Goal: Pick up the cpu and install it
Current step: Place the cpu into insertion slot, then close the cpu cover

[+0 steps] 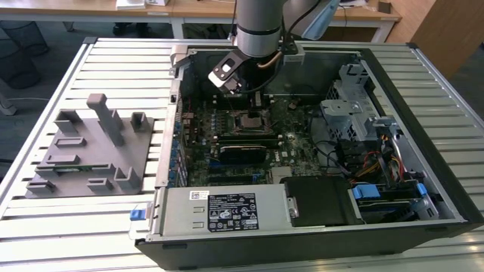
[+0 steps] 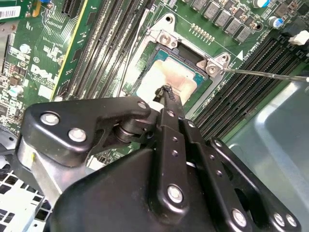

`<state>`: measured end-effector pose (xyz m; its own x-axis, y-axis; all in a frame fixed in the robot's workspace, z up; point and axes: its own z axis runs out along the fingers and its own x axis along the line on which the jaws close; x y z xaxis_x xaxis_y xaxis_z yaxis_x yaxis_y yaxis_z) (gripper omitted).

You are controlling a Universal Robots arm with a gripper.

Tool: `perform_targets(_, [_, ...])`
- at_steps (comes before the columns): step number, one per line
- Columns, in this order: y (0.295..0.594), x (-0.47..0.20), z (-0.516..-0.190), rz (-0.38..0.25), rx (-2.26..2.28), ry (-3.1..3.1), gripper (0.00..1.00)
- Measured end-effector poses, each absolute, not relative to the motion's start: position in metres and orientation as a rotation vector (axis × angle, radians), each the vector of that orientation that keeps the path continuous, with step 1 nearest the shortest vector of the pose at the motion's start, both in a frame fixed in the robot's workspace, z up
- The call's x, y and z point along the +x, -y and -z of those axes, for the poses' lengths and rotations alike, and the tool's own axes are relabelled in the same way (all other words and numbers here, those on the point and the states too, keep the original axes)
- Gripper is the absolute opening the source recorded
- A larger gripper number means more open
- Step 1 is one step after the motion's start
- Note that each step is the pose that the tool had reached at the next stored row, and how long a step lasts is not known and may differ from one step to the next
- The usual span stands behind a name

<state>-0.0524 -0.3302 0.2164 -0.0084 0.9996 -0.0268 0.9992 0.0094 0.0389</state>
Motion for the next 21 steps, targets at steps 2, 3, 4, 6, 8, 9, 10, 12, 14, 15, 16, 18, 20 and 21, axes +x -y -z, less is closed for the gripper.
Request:
perform_targets(2, [0.3302,-0.0524,-0.2181,-0.013,2.179,-2.199,0.11])
perform_targets(3, [0.3302,-0.0525,-0.2187,-0.013,2.179,-2.199,0.11])
perform_targets(4, [0.3302,-0.0524,-0.2190,-0.013,2.179,-2.199,0.11])
perform_targets(6, [0.3302,-0.0524,-0.2198,-0.013,2.179,-2.199,0.11])
perform_targets(8, [0.3301,-0.0524,-0.2200,-0.013,2.179,-2.199,0.11])
perform_targets(9, [0.3302,-0.0524,-0.2203,-0.012,2.179,-2.199,0.11])
perform_targets(10, [0.3302,-0.0524,-0.2207,-0.012,2.179,-2.199,0.11])
perform_targets(12, [0.3302,-0.0525,-0.2214,-0.012,2.180,-2.199,0.11])
perform_targets(14, [0.3301,-0.0524,-0.2217,-0.012,2.180,-2.199,0.11])
perform_targets(15, [0.3301,-0.0524,-0.2219,-0.012,2.180,-2.199,0.11])
perform_targets(16, [0.3302,-0.0524,-0.2222,-0.012,2.180,-2.199,0.11])
perform_targets(18, [0.3302,-0.0525,-0.2229,-0.011,2.180,-2.199,0.11])
perform_targets(20, [0.3302,-0.0524,-0.2237,-0.011,2.180,-2.199,0.11])
perform_targets(21, [0.3301,-0.0524,-0.2239,-0.012,2.180,-2.199,0.11])
